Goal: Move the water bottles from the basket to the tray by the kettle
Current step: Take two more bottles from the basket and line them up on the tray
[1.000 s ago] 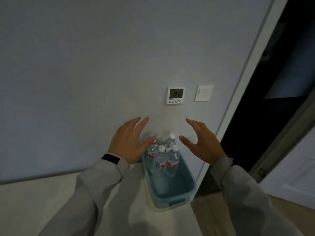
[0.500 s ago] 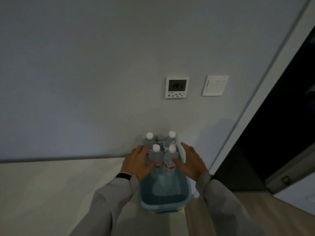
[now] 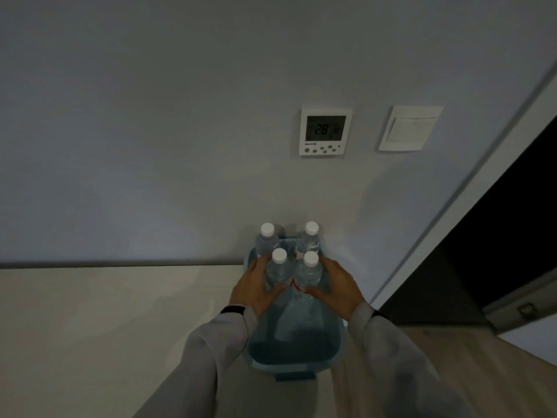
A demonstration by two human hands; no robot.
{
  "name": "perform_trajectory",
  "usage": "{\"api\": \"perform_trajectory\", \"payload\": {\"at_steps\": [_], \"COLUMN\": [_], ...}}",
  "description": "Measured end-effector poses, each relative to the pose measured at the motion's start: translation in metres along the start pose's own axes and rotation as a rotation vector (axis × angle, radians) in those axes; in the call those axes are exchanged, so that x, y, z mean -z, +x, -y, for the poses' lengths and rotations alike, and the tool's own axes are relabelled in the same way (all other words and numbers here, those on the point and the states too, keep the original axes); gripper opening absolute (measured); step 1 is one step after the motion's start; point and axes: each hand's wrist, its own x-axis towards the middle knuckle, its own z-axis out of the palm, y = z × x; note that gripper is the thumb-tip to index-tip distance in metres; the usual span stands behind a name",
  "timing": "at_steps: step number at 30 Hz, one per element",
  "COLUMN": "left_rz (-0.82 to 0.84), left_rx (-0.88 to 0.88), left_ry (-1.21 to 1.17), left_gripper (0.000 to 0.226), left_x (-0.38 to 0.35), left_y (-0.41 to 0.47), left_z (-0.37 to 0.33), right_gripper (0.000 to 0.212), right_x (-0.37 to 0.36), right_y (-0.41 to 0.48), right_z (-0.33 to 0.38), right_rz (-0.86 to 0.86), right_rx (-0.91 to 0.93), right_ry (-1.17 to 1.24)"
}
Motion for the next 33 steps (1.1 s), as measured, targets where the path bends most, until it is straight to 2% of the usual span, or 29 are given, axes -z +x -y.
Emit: {"api": "perform_trajectory", "payload": {"at_steps": [8, 20, 24, 27, 33], "left_rz": [-0.017, -0.150, -0.215, -0.288, -0.402], "left_rx": [0.005, -0.030, -0.052, -0.095, -0.165], "left_ry": [-0.118, -0.155, -0.178, -0.197, -0.208], "left_gripper": [0.079, 0.056, 0.055, 0.055, 0.053], "left_x": [-0.008, 0.008, 0.033, 0.061, 0.136], "left_y": [0.009, -0.007, -0.024, -0.044, -0.094], "left_z": [0.011, 0.005, -0.003, -0.010, -0.009], "right_gripper": [0.075, 0.066, 0.072, 0.066, 0.062], "right_x": [-0.013, 0.003, 0.018, 0.028, 0.021], "right_y": [0.012, -0.008, -0.020, -0.031, -0.051], "right_z": [0.000, 0.014, 0.036, 0.064, 0.144], "right_rz": [-0.058, -0.137, -0.188, -0.233, -0.202], "right_rx": [-0.009, 0.046, 0.105, 0.182, 0.334], "right_ry": [0.198, 0.163, 0.153, 0.184, 0.136]}}
